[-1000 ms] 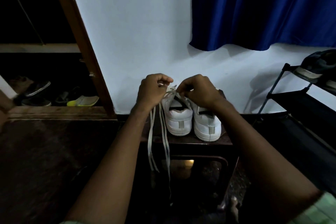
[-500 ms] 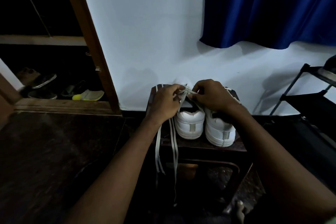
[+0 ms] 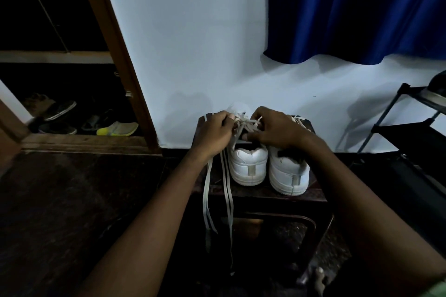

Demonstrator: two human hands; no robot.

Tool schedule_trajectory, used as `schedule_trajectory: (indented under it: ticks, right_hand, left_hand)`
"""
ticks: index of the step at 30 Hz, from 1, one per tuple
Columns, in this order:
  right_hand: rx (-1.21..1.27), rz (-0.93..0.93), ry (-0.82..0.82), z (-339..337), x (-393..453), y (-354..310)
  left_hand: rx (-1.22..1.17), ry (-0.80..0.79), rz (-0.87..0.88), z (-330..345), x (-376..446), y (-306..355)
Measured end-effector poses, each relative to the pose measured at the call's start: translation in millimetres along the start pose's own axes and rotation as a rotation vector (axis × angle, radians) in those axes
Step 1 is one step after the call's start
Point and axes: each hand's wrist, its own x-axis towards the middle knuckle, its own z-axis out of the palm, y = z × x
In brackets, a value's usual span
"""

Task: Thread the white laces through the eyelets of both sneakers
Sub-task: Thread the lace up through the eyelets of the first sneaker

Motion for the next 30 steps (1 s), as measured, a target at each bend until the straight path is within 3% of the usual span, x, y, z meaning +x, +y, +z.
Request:
schedule_trajectory:
  ticks: [3,6,10,12,15,20,27,30]
  right_hand:
    - [-0.033,0.016,0.064,3.4,2.5,-1.7]
    - [0.385,0.041,0.097,-3.1,3.0,-3.1]
    - [0.852,0.145,0.132,-11.8,1.3,-12.4]
    - [0.939,0.192,0.137,-15.2,2.1,-14.3]
    - [0.742,0.213,0.154,-18.6,2.1,-8.2]
    - [0.542,0.218,0.114,-14.7,-1.6,-0.2]
    - [0.797,0.215,0.108,-24.8,-6.9,2.1]
    - [0.824,0.206,0.141,-28.6,-9.3,1.0]
  left_hand:
    - [-0.285,0.030,-0.106,0.1,4.7,6.2]
    - [-0.569,0.039,-0.233,-6.1,3.8,21.3]
    - [-0.714,0.051,-0.286,-4.3,8.4,22.9]
    - [-0.740,0.075,-0.292,-1.7,9.2,24.6]
    - [-0.691,0.170,-0.285,5.6,7.2,26.6]
    - [-0.331,0.235,-0.192,9.1,4.0,21.7]
    - [-0.094,0.374,0.099,7.3,-4.0,24.5]
    - [-0.036,0.345,0.163,4.1,-1.1,24.9]
